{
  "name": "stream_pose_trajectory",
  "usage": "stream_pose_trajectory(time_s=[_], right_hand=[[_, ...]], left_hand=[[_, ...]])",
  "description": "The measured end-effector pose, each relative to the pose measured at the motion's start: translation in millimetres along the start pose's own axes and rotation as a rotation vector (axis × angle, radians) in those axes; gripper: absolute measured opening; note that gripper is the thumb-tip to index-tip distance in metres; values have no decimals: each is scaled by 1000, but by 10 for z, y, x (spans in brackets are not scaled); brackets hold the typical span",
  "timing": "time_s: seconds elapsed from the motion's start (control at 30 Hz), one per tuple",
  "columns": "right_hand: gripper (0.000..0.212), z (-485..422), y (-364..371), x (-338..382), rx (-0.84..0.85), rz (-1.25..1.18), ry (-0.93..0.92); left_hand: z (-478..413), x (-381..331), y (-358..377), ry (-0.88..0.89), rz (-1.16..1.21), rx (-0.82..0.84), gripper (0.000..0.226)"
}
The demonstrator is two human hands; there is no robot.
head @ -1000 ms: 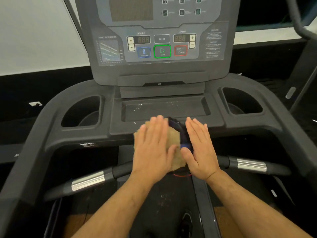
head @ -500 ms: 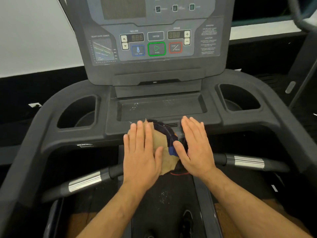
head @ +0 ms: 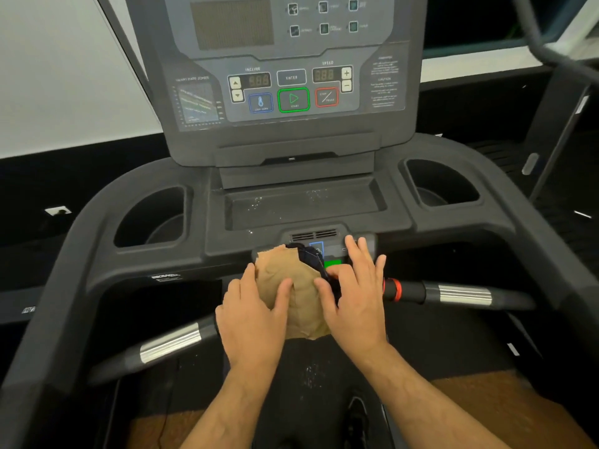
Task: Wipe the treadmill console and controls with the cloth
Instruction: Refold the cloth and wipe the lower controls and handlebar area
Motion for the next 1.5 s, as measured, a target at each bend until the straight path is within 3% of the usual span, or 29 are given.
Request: stream_pose_trajectory(time_s=[0.07, 0.17, 0.3, 0.47, 0.6, 0.73, 0.87, 1.1, 1.2, 1.3, 1.37, 1.5], right_hand=[[16, 6, 2, 89, 8, -17, 75], [11, 9, -66, 173, -42, -13, 91], [9, 1, -273, 255, -186, -11, 122], [17, -205, -481, 175, -251, -268, 258], [22, -536, -627, -88, -321, -193, 126], [25, -979, -739, -554, -312, -145, 156], [23, -1451, -802, -1057, -234, -32, 192], [23, -1930, -701, -1748, -18, 71, 199], [23, -1982, -631, -1910, 54, 175, 118], [27, -1928, -644, -1942, 40, 215, -42], [32, -1841, -640, -1882, 104, 160, -121], [64, -1656, -509, -1838, 430, 177, -143]], left_hand=[[-11, -4, -57, -60, 142, 37, 59], [26, -88, -160, 55, 222, 31, 21], [-1, -251, -227, 106, 379, 73, 5], [-186, -630, -139, 100, 539, 175, 5], [-433, -1005, 70, 163, 591, 223, 31], [-739, -1473, 348, 309, 553, 208, 30], [-1009, -1878, 699, 330, 444, 234, 23], [-1218, -2388, 1156, 405, 113, 437, 28], [-1205, -2433, 1187, 542, -262, 406, 38], [-1147, -2467, 1110, 727, -365, 360, 53], [-1076, -2485, 1113, 800, -406, 505, 64], [-974, -2370, 1247, 722, -540, 731, 86]])
Point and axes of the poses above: each hand's wrist, its own z-axis away from the middle knuckle, its own y-axis out of the palm, x = y × z, the point moved 4 cm from there along -z, towards the middle knuckle, and after that the axes turned 6 degrees about -y, right-handed, at the moved point
